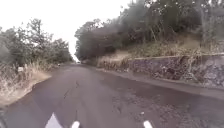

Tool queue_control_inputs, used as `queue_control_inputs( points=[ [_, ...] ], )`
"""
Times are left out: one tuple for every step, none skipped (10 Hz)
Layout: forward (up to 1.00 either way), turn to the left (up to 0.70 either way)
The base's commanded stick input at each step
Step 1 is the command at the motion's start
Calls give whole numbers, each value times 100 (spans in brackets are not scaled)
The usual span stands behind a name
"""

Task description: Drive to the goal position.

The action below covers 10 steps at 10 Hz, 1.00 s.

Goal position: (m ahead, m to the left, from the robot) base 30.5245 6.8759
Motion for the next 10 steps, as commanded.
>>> queue_control_inputs(
  points=[
    [70, 35],
    [70, 35],
    [70, 35],
    [70, 25],
    [70, 11],
    [70, 0],
    [70, 0],
    [70, 0],
    [70, 0],
    [70, 0]
  ],
)
